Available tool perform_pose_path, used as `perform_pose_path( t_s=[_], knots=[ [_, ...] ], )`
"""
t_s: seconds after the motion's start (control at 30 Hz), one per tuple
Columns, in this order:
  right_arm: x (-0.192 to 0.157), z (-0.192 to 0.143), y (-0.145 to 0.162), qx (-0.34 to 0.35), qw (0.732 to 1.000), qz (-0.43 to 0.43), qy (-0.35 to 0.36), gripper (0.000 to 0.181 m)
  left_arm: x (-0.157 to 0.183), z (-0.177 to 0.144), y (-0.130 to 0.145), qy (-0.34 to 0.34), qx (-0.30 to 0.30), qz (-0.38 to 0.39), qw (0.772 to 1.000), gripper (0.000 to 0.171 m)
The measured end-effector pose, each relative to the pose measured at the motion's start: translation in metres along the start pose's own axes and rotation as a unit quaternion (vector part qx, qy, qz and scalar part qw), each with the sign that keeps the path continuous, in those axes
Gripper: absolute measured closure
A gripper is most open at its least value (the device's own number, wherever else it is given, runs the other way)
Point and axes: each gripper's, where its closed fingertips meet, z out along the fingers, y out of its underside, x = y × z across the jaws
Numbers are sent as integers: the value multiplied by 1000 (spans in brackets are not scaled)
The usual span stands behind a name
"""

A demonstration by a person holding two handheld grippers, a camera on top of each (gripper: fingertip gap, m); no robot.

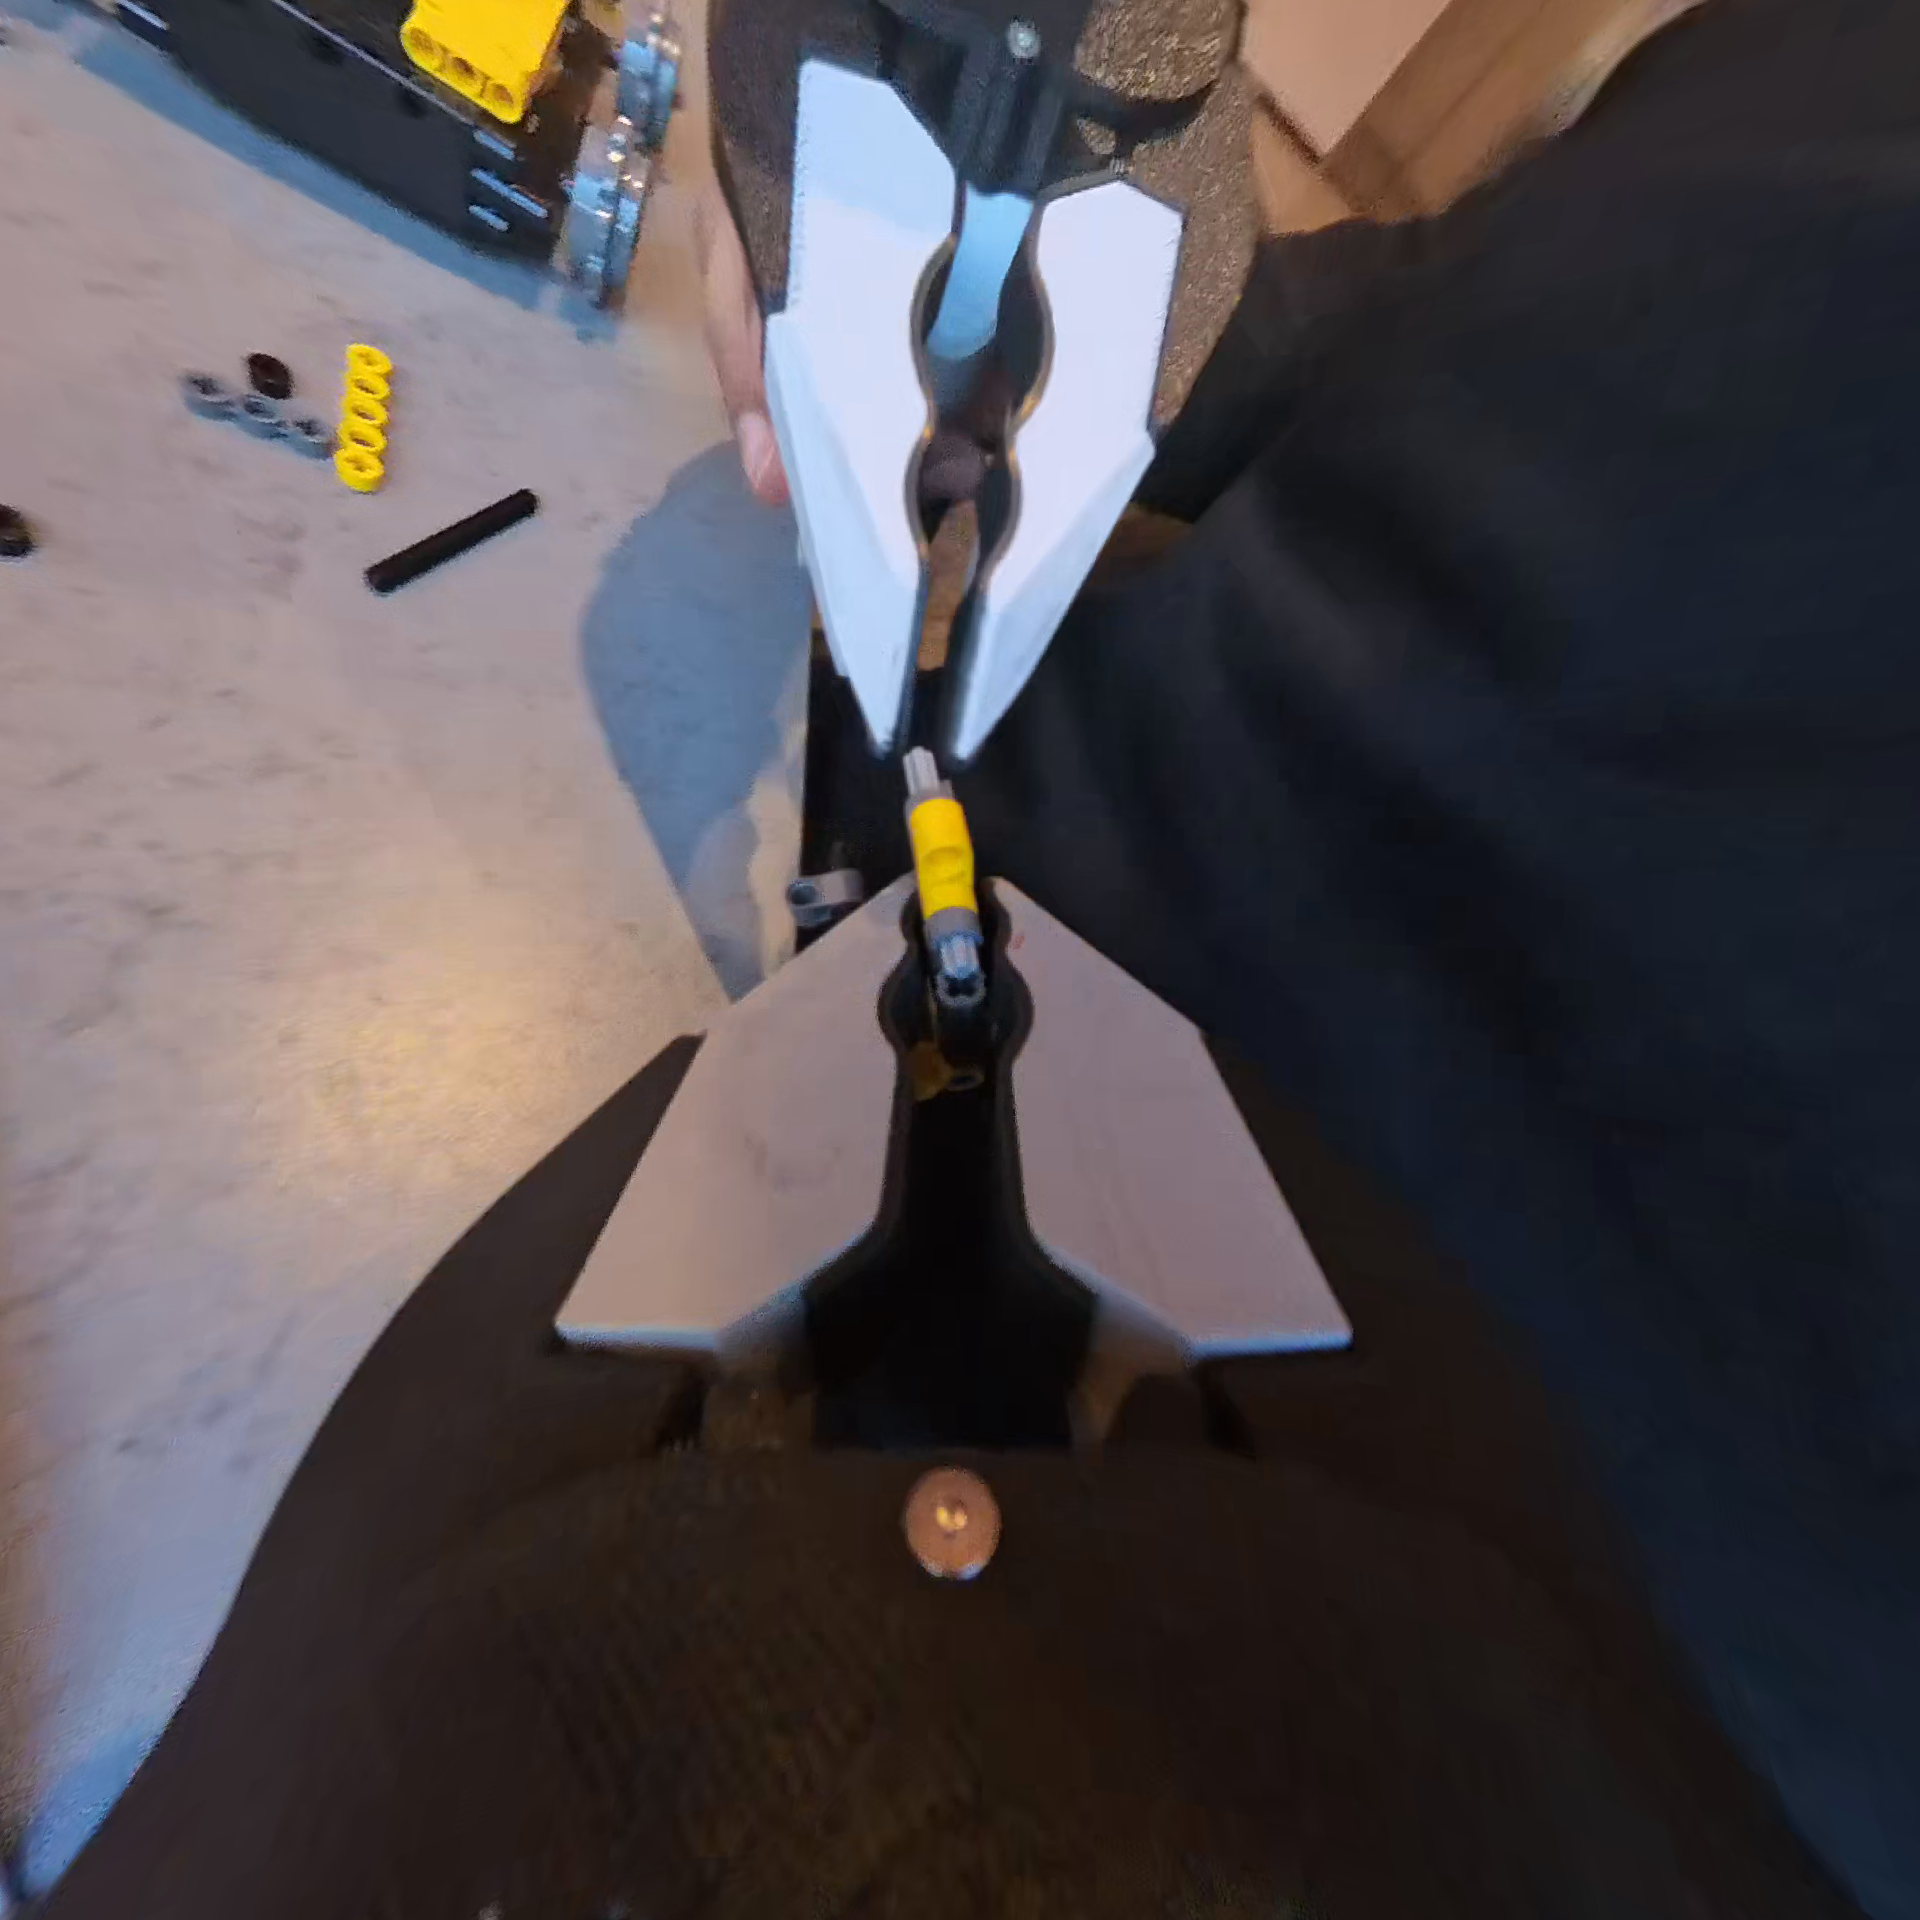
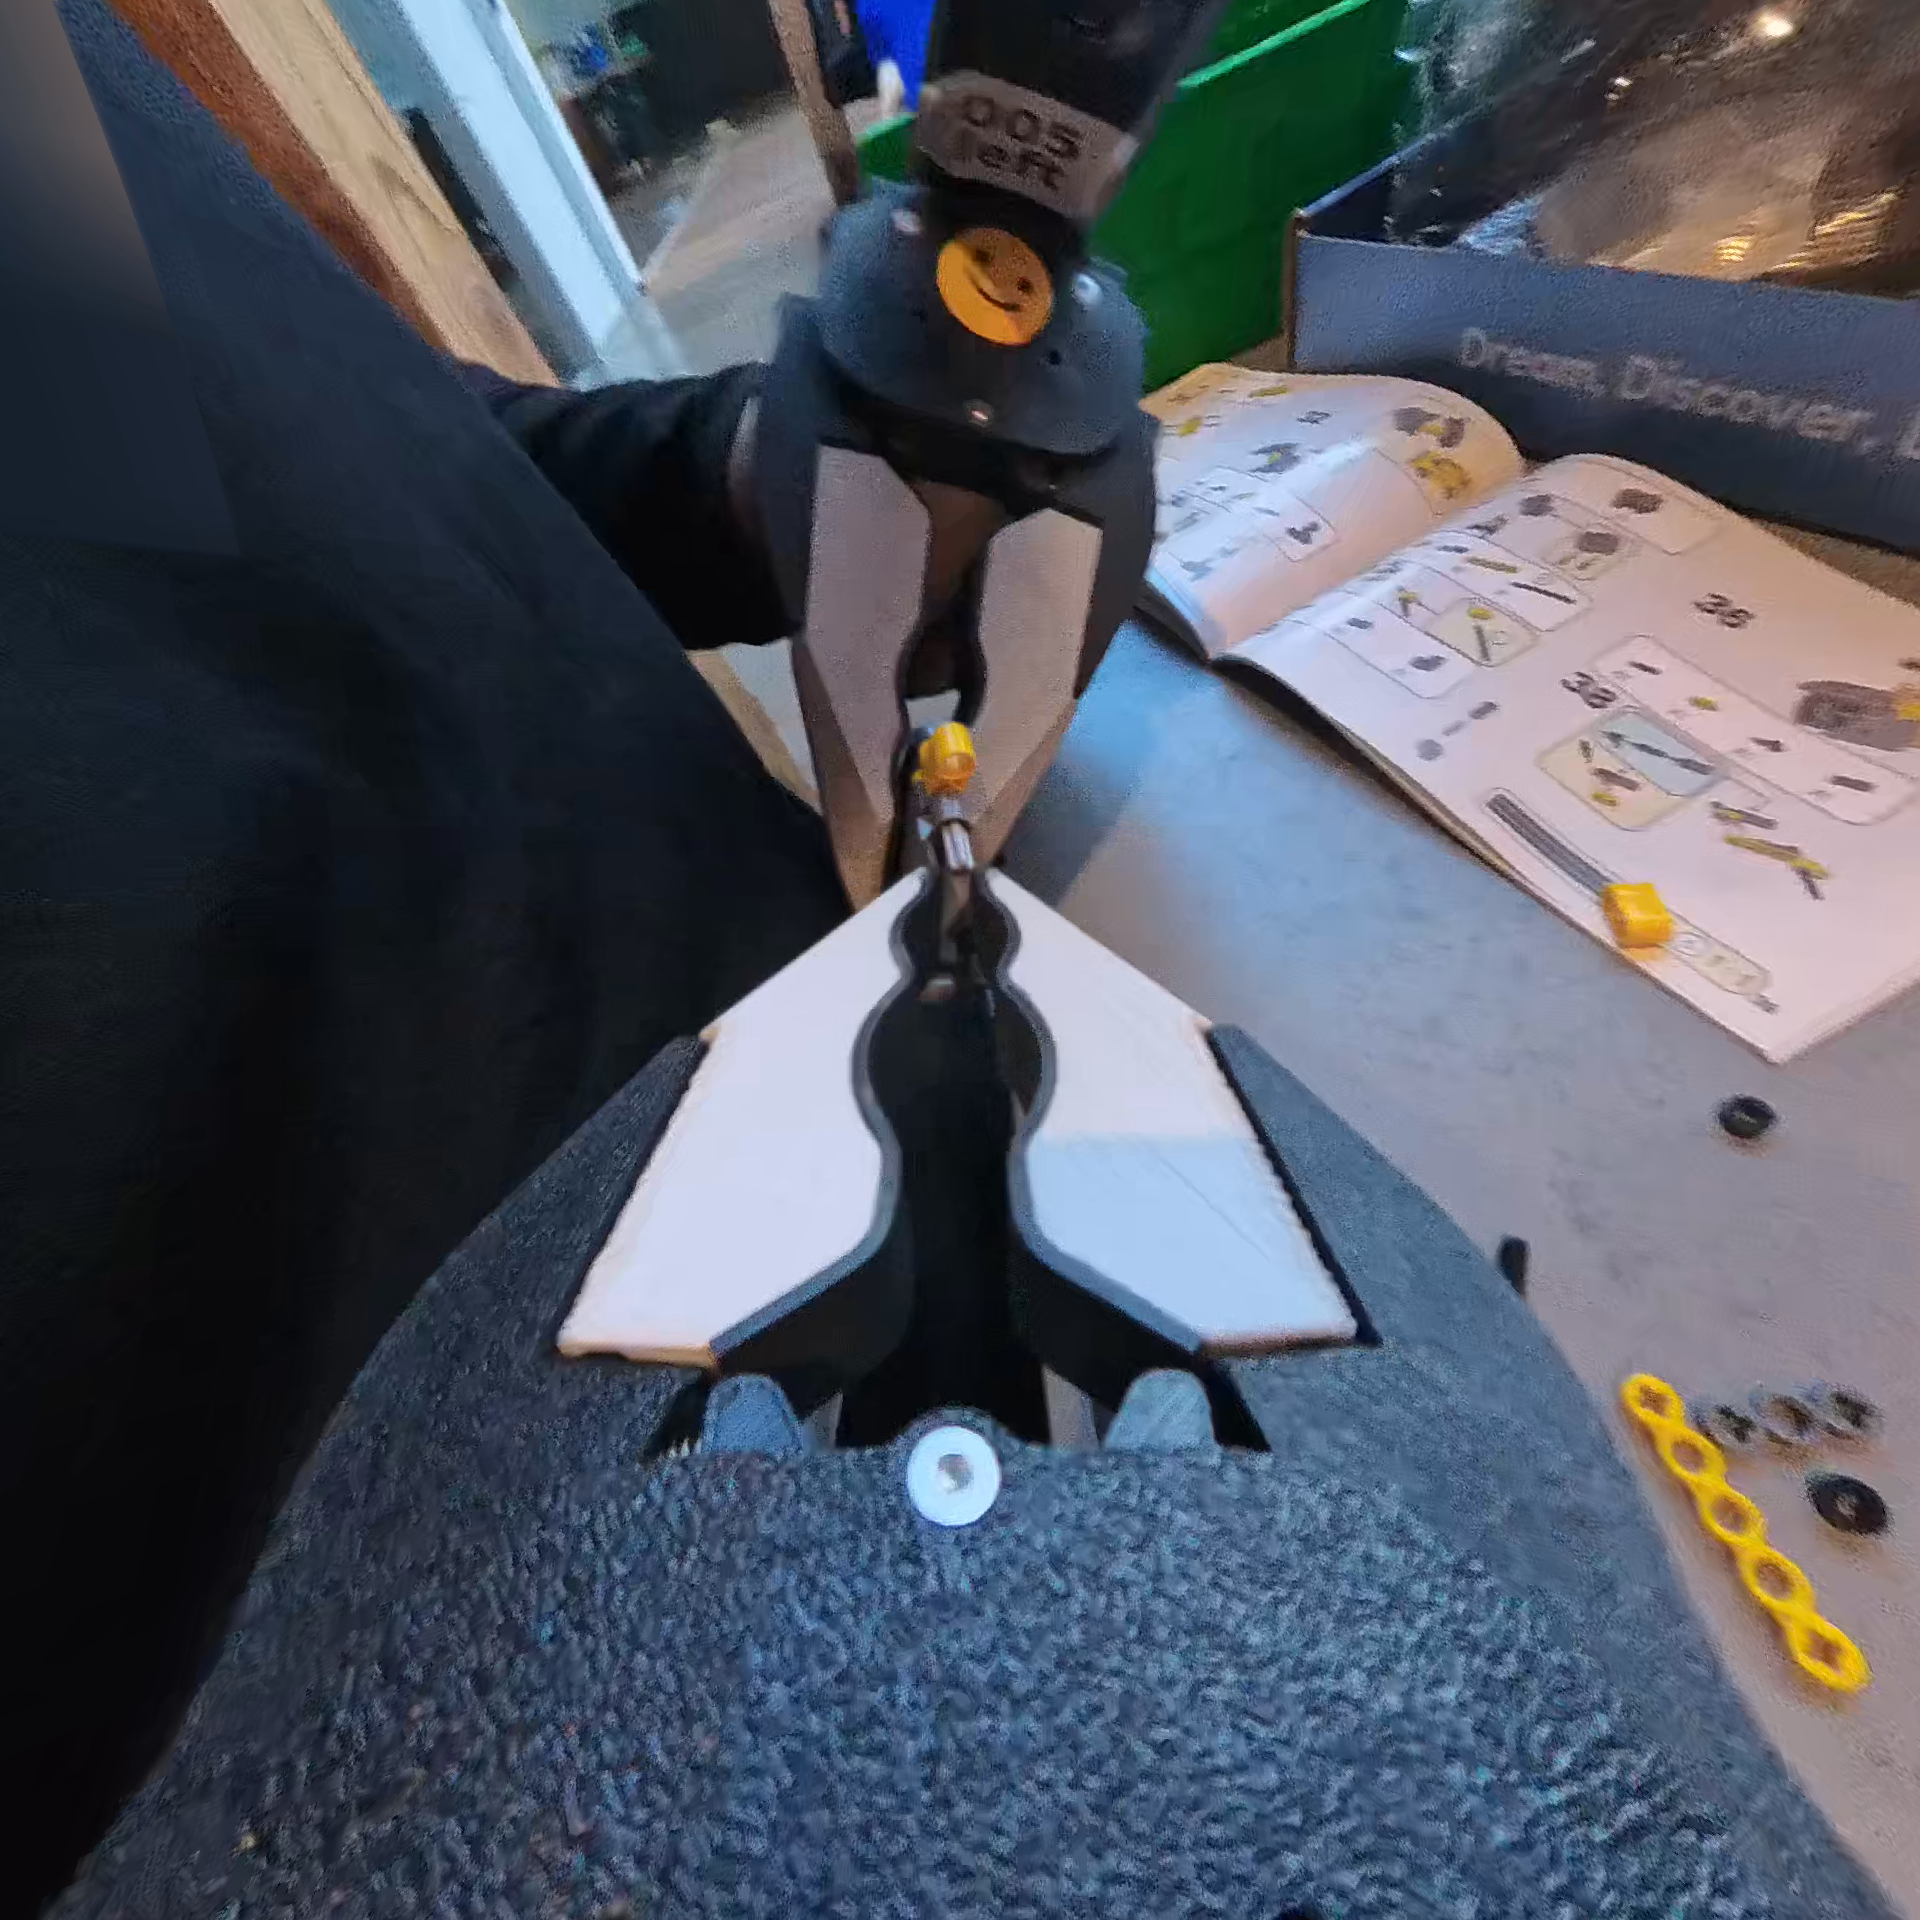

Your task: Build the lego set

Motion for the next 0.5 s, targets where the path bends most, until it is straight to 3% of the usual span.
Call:
perform_pose_path(
  t_s=[0.07, 0.5],
  knots=[
    [-6, 1, -2, 1, 1000, 10, -23, 175, 5, 0, -2, 26, 0, -11, 1000, 165],
    [-17, -1, 7, -43, 996, 30, -78, 179, 14, 15, 11, 33, -19, -17, 999, 165]
  ],
)
